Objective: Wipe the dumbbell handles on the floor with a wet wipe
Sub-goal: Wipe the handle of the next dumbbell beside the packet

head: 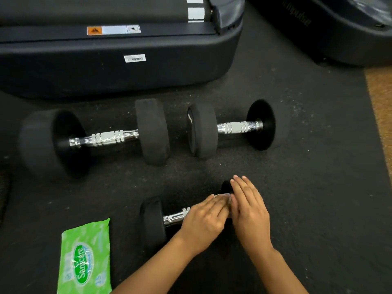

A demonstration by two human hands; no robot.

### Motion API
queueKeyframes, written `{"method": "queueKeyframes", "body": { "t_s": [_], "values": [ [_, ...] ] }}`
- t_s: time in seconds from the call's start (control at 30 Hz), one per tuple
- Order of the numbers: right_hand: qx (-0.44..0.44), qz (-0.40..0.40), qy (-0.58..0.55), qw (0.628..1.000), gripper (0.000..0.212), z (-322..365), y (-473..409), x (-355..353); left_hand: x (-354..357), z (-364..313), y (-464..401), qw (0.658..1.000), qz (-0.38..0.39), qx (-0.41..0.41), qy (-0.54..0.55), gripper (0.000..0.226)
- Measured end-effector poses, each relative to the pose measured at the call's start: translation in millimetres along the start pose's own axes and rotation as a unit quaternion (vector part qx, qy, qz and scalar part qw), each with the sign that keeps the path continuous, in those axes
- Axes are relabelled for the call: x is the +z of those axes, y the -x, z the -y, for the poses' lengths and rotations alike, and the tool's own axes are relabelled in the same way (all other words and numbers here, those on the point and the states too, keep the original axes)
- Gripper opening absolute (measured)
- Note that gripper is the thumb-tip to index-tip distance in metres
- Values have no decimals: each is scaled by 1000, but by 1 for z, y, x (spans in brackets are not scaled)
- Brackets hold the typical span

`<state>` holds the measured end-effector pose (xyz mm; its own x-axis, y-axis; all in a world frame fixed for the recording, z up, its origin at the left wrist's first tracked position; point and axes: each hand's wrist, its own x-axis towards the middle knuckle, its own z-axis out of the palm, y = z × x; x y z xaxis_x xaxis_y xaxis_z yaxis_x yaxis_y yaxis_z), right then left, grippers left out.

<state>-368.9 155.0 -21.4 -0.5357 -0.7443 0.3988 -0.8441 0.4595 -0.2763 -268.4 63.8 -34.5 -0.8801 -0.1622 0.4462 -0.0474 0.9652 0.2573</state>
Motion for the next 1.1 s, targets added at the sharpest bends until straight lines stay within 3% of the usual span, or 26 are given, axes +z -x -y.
{"method": "queueKeyframes", "body": {
  "t_s": [0.13,0.2,0.27,0.33,0.4,0.5,0.6,0.7,0.8,1.1],
  "values": [
    [-6,-2,-10,1000,44,1,-2,-2,1,-3,4,999,4,-46,17,26],
    [0,-5,-12,1000,38,1,-4,-2,-6,-7,-12,990,57,-120,46,16],
    [1,-5,-13,1000,37,1,-4,-2,-17,-3,-31,964,137,-218,72,10],
    [8,-1,-16,1000,38,2,-5,-1,-26,9,-42,918,199,-320,124,25],
    [14,1,-16,1000,38,3,-5,-1,-30,16,-48,883,229,-367,183,27],
    [13,-2,-19,1000,38,3,-3,-2,-24,8,-45,923,204,-306,112,23],
    [21,0,-23,1000,38,3,-3,-2,-15,-5,-18,976,105,-169,88,30],
    [24,6,-31,999,38,3,-3,-1,-11,-1,10,999,26,-33,34,34],
    [22,6,-34,999,38,4,-6,-2,-13,1,12,999,-4,-38,8,34],
    [22,21,-31,999,40,3,-6,-3,-17,1,10,999,9,-35,9,33]
  ]
}}
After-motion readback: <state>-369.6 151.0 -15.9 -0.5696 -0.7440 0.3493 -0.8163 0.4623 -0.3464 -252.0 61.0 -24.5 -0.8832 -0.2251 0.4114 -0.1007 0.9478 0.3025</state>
